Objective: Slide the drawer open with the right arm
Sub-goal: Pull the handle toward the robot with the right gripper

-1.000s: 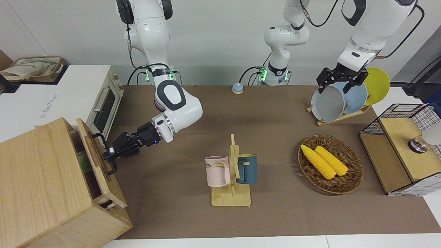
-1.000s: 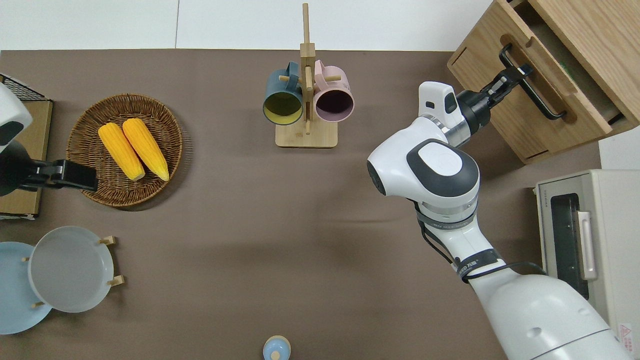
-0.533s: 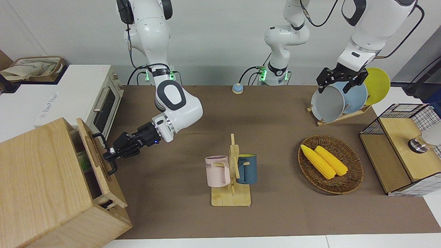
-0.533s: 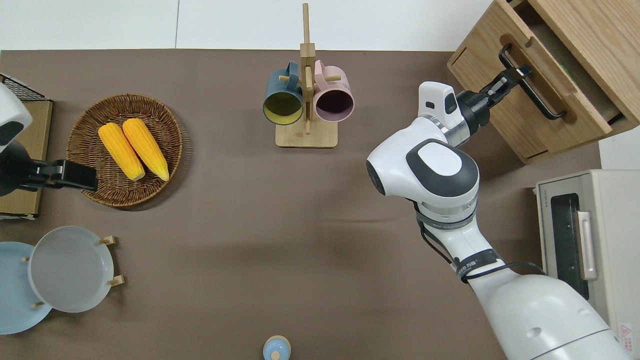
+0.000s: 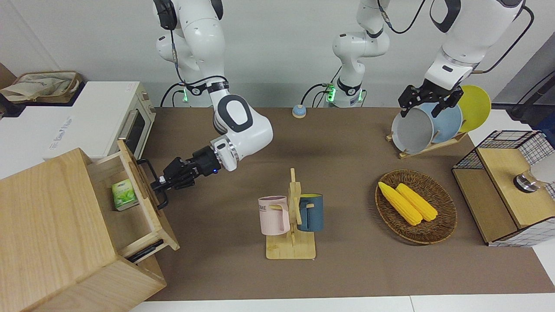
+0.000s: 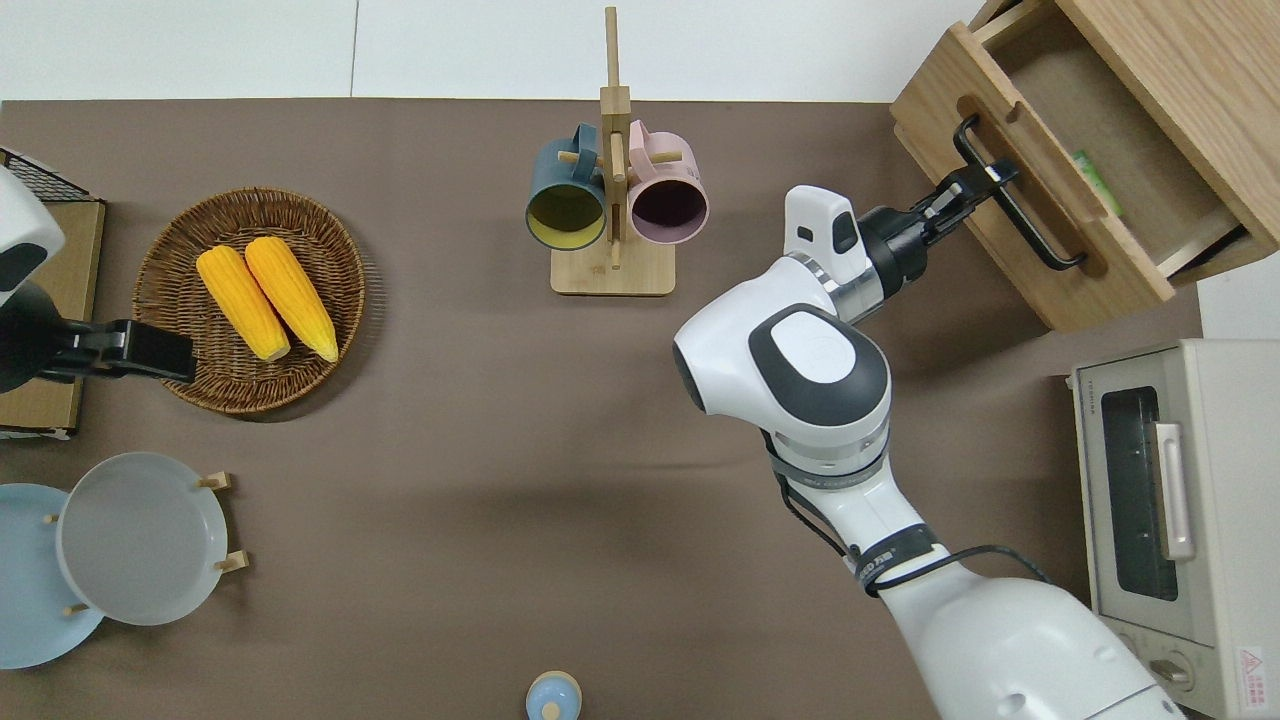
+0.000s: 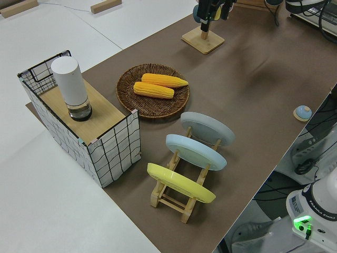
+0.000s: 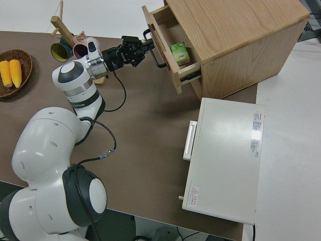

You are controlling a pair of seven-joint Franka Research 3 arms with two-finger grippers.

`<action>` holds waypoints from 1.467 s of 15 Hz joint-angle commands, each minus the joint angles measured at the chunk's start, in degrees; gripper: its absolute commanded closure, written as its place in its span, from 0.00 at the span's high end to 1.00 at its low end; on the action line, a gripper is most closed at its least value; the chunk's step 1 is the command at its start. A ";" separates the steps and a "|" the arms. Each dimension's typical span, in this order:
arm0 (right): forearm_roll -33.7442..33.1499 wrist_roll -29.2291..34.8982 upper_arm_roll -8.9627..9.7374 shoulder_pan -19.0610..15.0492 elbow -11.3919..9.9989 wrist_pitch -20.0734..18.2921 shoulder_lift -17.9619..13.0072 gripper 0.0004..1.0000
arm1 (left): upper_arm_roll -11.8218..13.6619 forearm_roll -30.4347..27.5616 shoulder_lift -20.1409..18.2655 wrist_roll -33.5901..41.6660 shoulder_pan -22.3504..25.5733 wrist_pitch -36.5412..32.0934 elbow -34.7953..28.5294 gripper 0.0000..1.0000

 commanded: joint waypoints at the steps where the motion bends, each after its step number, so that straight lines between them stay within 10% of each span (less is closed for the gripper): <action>1: 2.76 -4.09 0.12 4.07 0.72 -4.35 -0.29 0.00 | -0.40 0.98 0.65 0.56 0.31 -1.13 1.40 0.99; 22: 9.80 -4.53 0.12 15.07 2.92 -16.14 -0.03 0.00 | -0.40 0.98 0.65 0.56 0.31 -1.13 1.40 0.99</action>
